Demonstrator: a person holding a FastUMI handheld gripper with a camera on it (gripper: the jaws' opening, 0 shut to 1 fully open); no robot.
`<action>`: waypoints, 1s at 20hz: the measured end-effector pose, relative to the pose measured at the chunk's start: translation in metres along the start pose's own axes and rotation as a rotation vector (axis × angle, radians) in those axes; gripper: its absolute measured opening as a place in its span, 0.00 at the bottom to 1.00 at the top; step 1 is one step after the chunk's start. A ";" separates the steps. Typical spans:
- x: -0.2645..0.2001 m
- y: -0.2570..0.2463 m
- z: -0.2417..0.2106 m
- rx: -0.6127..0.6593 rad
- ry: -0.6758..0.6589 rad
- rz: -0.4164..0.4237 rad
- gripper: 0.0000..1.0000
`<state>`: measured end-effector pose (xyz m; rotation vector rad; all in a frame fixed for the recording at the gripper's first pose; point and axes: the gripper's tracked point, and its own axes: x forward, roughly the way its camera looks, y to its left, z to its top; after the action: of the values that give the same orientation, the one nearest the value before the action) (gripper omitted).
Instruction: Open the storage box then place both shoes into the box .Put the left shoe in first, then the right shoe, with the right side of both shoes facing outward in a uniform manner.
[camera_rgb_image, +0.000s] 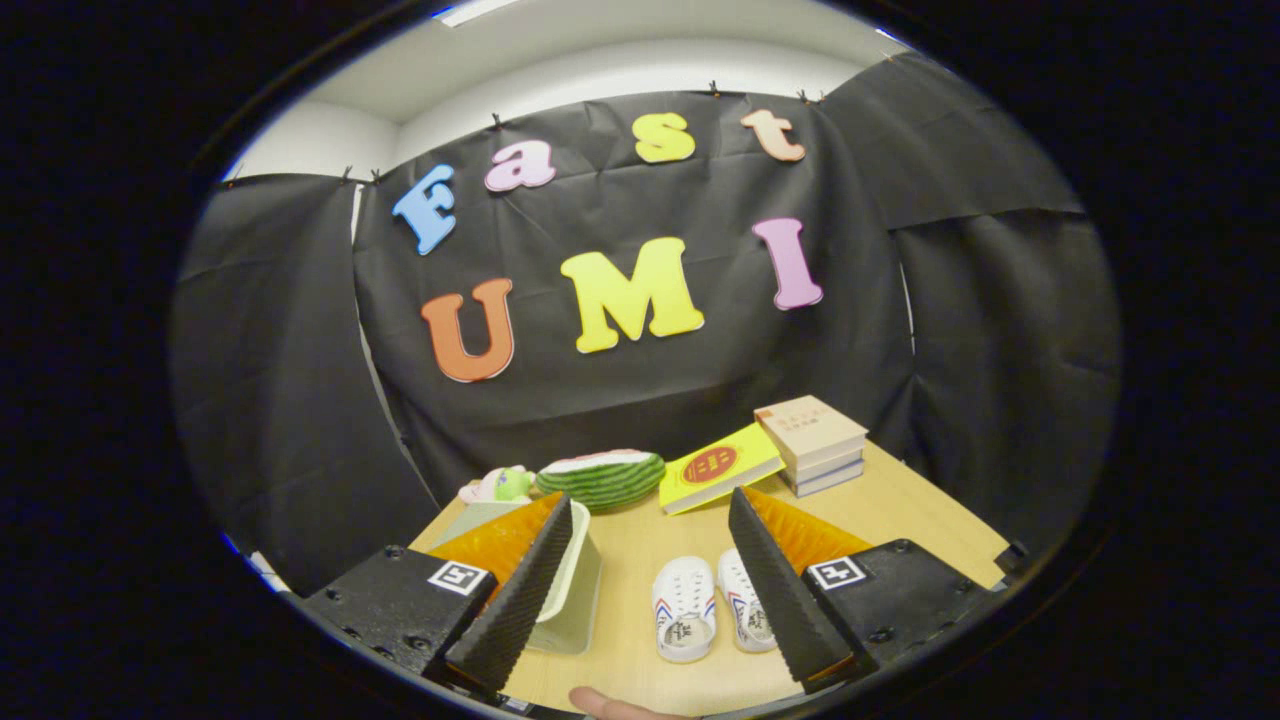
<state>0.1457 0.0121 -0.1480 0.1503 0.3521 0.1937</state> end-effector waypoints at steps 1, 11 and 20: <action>0.017 0.007 -0.011 0.010 0.046 0.039 1.00; 0.136 0.044 -0.109 0.144 0.452 0.327 0.99; 0.175 0.074 -0.145 0.422 0.739 0.641 0.87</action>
<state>0.2433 0.1377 -0.3262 0.6161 1.0792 0.8184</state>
